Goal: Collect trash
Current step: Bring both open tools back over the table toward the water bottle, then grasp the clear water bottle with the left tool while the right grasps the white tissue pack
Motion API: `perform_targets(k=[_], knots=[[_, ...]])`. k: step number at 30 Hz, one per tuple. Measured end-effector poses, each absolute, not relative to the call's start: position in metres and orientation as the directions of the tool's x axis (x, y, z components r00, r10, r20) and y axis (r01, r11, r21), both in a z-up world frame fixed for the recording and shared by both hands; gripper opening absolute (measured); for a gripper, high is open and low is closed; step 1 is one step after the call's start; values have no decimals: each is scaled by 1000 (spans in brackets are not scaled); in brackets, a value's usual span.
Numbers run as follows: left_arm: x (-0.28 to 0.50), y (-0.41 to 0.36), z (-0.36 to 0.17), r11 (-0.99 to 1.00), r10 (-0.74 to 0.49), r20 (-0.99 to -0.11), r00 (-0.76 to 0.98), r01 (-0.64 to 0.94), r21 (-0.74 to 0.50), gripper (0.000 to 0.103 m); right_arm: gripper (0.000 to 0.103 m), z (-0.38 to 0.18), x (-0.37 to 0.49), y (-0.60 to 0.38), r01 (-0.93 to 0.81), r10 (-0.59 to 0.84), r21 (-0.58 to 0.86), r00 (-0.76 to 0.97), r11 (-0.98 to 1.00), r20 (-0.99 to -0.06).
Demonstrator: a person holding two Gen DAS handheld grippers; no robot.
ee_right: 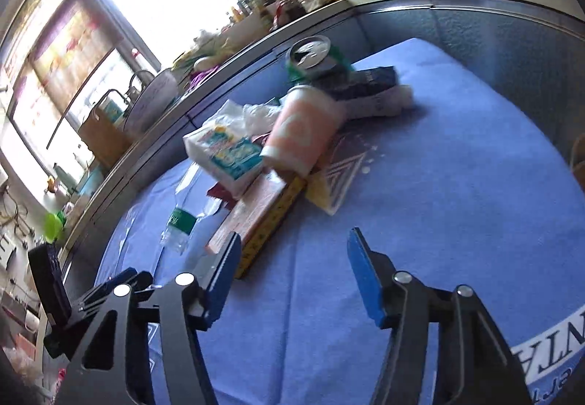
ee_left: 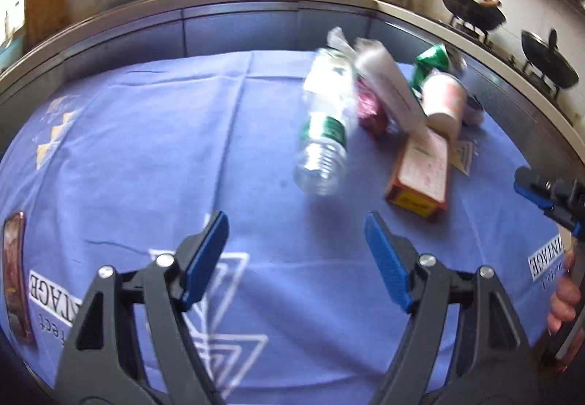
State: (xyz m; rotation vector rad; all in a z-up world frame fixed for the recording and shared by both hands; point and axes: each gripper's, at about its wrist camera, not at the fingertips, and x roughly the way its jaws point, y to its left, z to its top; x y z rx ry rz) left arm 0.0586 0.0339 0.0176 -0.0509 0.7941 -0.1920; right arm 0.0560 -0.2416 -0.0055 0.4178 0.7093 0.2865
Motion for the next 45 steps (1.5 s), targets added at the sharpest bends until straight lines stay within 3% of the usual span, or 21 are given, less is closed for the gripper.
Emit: perform_targets(k=[4, 7, 13, 18, 33, 36, 40, 45], knots=[[75, 39, 23, 974, -224, -667, 710, 166, -151, 84, 53, 15, 74, -199, -201, 355, 314, 736, 928, -576], [93, 26, 23, 973, -227, -656, 720, 192, -127, 85, 53, 24, 97, -167, -247, 288, 151, 755, 957, -590], [119, 9, 13, 978, -199, -670, 715, 192, -86, 85, 55, 44, 143, -121, -305, 253, 8, 774, 952, -580], [130, 16, 6, 979, -199, -678, 707, 166, -115, 85, 60, 41, 178, -100, -317, 238, -26, 761, 948, -604], [143, 13, -4, 983, -181, -682, 708, 145, -110, 85, 62, 14, 201, -96, -262, 163, -58, 743, 963, -649], [146, 10, -7, 984, -179, -687, 704, 142, -110, 76, 62, 10, 203, -97, -247, 151, -59, 746, 967, -649], [150, 9, -14, 980, -198, -703, 683, 151, -129, 52, 62, 9, 201, -99, -241, 146, -64, 755, 968, -639], [148, 13, -16, 977, -215, -693, 688, 149, -154, 47, 58, 7, 197, -102, -242, 150, -67, 770, 968, -621]])
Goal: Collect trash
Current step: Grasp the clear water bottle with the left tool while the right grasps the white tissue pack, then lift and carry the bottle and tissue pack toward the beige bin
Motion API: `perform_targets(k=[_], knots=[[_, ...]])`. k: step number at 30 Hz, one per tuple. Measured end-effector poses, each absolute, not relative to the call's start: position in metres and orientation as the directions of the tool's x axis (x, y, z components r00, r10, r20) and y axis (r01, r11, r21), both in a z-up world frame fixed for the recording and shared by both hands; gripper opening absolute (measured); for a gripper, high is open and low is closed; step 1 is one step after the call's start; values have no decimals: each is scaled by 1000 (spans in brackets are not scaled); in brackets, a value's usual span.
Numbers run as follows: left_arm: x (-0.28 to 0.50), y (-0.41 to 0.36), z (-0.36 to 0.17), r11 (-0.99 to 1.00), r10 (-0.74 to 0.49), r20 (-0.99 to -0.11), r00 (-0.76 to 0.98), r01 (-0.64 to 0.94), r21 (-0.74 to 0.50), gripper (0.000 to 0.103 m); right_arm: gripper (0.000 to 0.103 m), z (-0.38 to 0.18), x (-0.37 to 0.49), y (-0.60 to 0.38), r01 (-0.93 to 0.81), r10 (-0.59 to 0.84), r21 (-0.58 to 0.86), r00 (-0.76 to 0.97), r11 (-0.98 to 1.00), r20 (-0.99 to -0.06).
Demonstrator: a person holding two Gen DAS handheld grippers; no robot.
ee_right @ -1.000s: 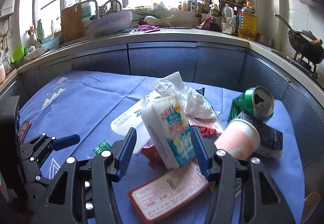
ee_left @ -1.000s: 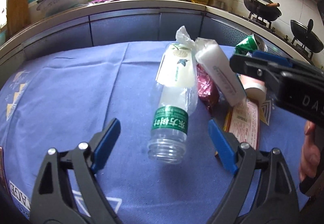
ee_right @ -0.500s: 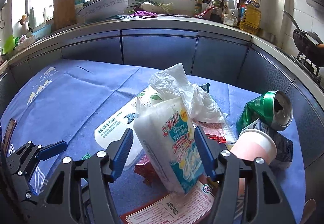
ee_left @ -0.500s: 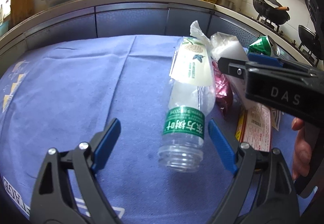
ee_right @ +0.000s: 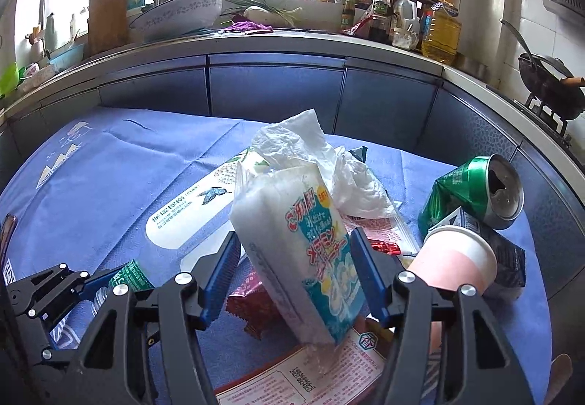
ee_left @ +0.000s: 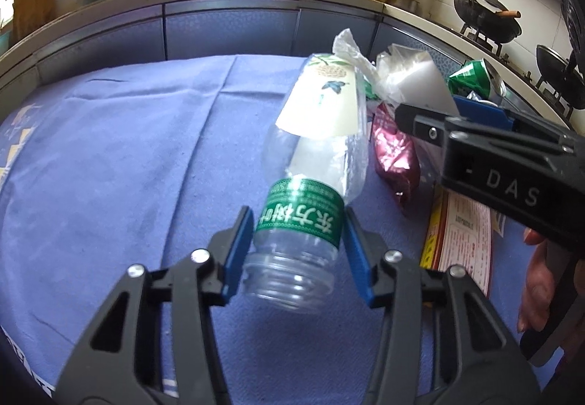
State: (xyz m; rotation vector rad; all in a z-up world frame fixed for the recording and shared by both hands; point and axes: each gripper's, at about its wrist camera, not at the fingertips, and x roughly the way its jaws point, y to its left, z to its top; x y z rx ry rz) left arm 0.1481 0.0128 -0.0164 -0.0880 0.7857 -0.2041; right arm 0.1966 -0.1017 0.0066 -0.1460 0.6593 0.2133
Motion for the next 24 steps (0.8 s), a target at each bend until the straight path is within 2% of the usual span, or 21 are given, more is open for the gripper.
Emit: perform_targets(k=[1, 3, 8, 17, 24], knots=[[147, 14, -17, 976, -217, -690, 690, 145, -162, 47, 56, 6, 196, -103, -243, 154, -61, 770, 968, -619], [146, 18, -17, 974, -223, -682, 696, 139, -177, 46, 47, 5, 195, -104, -244, 159, -53, 769, 968, -619], [145, 22, -18, 971, -234, -679, 696, 131, -200, 43, 41, 9, 189, -106, -234, 158, -53, 789, 971, -594], [147, 27, -21, 971, -228, -687, 690, 113, -209, 40, 33, 20, 168, -116, -216, 188, 12, 820, 976, -541], [147, 29, -21, 971, -229, -690, 686, 107, -216, 40, 31, 35, 143, -133, -208, 247, 135, 833, 969, -494]])
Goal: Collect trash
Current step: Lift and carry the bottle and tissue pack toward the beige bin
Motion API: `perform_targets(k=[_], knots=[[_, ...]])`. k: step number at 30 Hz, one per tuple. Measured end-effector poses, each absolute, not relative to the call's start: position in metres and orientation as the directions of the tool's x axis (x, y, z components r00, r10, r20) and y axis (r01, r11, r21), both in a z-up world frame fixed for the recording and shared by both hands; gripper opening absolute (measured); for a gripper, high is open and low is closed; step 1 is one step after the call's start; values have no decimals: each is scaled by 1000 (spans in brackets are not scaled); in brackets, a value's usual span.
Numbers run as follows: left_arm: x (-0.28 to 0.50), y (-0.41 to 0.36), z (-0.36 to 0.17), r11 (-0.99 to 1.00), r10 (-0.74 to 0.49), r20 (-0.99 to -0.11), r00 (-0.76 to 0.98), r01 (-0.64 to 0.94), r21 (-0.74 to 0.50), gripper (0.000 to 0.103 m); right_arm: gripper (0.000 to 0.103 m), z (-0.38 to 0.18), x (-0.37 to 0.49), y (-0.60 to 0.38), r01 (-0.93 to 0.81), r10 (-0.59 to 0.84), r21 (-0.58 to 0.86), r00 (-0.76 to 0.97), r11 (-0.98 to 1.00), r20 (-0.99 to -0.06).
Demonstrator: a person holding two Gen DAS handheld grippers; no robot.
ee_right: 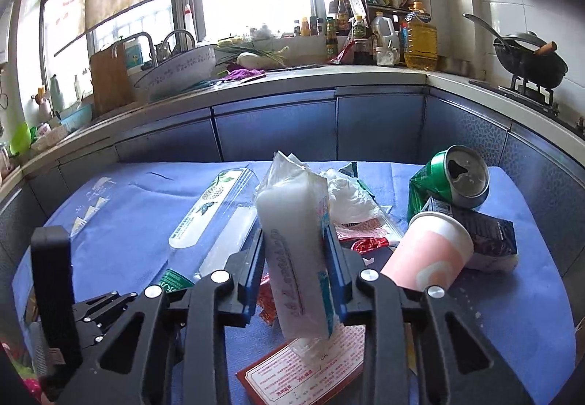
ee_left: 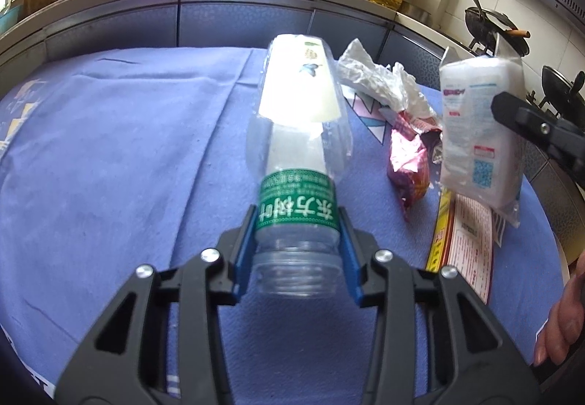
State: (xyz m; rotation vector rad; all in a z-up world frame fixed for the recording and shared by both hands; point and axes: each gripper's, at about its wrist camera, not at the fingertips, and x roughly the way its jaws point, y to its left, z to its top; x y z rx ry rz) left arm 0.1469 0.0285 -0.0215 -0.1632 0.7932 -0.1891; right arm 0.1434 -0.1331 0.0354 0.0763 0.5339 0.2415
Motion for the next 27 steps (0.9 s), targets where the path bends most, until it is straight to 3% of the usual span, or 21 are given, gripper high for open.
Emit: perform_targets(k=[13, 27], knots=[[144, 36, -21, 968, -234, -687, 688, 99, -231, 40, 30, 34, 106, -179, -155, 341, 382, 803, 911, -488], [63, 49, -19, 971, -233, -687, 688, 121, -207, 40, 29, 22, 58, -226, -91, 406, 551, 775, 830, -484]])
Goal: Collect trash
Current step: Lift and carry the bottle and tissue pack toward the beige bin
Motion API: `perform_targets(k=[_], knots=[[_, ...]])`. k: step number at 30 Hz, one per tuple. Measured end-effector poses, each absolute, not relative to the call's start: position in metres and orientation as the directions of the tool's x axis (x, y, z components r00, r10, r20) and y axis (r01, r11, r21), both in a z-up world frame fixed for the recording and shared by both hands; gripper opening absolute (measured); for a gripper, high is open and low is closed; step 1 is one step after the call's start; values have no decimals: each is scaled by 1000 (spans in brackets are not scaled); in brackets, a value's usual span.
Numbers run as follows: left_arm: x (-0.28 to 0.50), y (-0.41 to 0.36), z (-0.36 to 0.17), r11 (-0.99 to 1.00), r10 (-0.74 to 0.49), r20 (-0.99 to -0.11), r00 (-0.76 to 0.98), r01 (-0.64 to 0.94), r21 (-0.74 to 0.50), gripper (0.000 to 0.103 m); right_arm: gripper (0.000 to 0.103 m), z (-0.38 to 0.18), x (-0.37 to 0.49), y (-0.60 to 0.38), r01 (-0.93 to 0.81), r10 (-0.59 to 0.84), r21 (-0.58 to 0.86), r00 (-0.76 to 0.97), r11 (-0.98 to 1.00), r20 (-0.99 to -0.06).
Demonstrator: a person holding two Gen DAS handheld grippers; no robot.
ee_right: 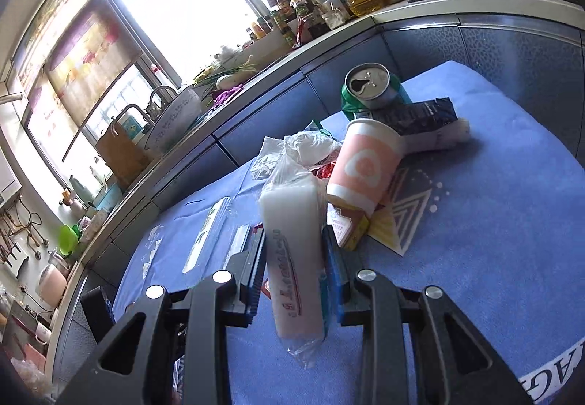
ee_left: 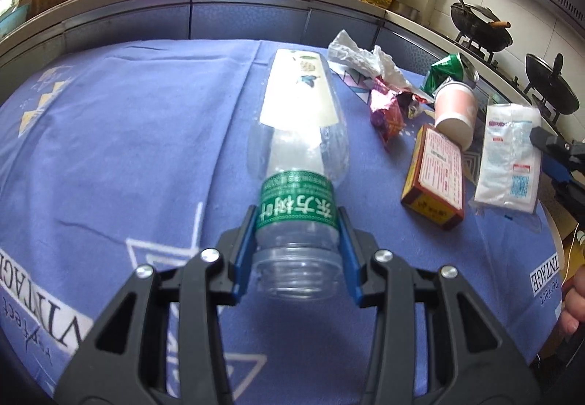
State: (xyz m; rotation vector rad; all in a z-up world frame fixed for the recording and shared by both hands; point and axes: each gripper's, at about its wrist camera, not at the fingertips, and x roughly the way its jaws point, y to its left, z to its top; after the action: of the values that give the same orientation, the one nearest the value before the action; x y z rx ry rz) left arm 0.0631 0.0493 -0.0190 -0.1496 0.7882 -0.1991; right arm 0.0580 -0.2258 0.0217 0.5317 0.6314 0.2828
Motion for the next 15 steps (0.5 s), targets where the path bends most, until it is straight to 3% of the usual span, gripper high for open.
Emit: perform_targets(k=[1, 2, 4, 15], knots=[[60, 50, -20, 972, -225, -695, 682, 110, -206, 43, 29, 20, 56, -226, -87, 409, 555, 771, 827, -488], [59, 51, -21, 973, -218, -703, 677, 98, -208, 57, 29, 18, 53, -227, -82, 411, 559, 767, 825, -493], [59, 53, -21, 973, -211, -701, 681, 79, -216, 66, 29, 14, 50, -228, -75, 414, 565, 760, 821, -500], [79, 40, -3, 981, -185, -695, 695, 94, -168, 66, 29, 14, 43, -227, -81, 423, 572, 760, 816, -494]])
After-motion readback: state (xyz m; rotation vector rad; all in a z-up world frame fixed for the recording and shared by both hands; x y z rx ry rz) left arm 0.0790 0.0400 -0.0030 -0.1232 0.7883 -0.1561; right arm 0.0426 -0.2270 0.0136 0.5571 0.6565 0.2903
